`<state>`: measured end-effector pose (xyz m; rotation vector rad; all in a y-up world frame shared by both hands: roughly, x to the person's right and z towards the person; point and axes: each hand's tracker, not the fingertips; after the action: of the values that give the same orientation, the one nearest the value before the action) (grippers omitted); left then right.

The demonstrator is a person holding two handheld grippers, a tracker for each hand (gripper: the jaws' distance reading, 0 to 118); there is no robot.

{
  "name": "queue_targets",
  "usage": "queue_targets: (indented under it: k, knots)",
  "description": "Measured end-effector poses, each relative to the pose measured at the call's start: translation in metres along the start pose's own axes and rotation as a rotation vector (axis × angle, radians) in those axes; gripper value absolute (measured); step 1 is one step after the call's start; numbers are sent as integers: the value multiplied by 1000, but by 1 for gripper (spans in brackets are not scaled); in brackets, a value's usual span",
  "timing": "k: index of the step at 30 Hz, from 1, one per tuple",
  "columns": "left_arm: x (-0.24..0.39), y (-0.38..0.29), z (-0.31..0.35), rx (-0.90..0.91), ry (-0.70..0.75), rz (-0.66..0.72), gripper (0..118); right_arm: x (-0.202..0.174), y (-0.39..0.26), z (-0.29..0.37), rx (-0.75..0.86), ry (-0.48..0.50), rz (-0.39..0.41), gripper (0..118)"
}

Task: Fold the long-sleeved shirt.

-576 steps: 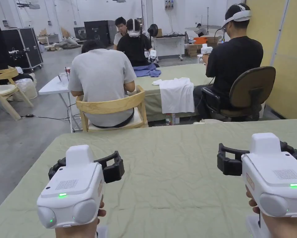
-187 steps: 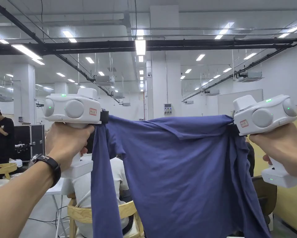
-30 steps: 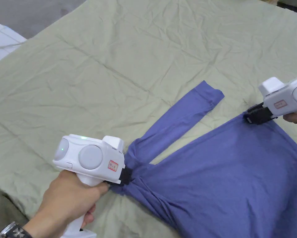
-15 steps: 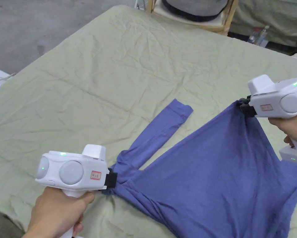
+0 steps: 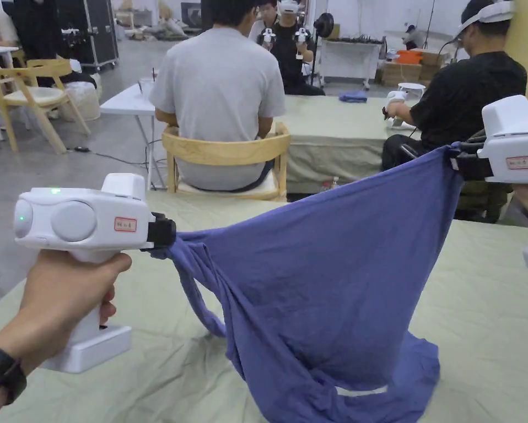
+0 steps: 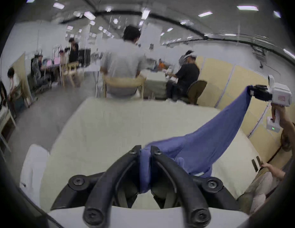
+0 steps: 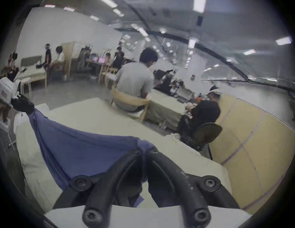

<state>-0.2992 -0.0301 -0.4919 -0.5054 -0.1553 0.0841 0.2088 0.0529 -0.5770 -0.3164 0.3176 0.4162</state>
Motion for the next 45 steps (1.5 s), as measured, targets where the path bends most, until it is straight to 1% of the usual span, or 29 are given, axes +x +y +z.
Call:
queue_targets:
  k: [2,7,9,11,14,16,19,22,23,25,28,30,32,36,40,45]
  knots:
    - [11,48,14,66,1,-48,10,13,19,30,38,-38,-33,8]
    - [36,151,52,233,-18,-99,9,37,64,87,140,-119,-100,8]
    - [44,183,68,289,-4,-119,9,44,80,105,162,-158,-91,8]
    - [52,217,86,349,-14,-115,9,51,99,124,193,-178,-117,8]
    - [59,256,108,402,-26,-111,9,61,124,154,249,-205,-164,8]
    - [66,277,122,442,-20,-150,9,65,141,169,270,-216,-162,8]
    - [74,308,144,479,-23,-160,9,71,168,194,307,-252,-160,8]
    - [77,336,164,530,-27,-148,9,80,191,217,343,-260,-194,8]
    - [78,344,171,541,-31,-147,9,81,199,223,345,-269,-193,8]
    - [78,355,182,558,-36,-146,9,83,211,233,348,-303,-173,8]
    - [76,369,194,596,-43,-143,9,89,223,244,356,-311,-191,8]
    - [73,375,196,602,-49,-121,9,94,227,247,367,-310,-220,8]
    - [73,377,196,594,-55,-121,9,96,230,247,368,-307,-223,8]
    - [72,372,190,604,-56,-135,9,95,232,242,362,-320,-207,8]
    - [62,371,176,600,-44,-80,8,95,233,229,345,-316,-201,8]
    - [58,374,158,586,-33,-93,8,97,234,206,323,-320,-177,8]
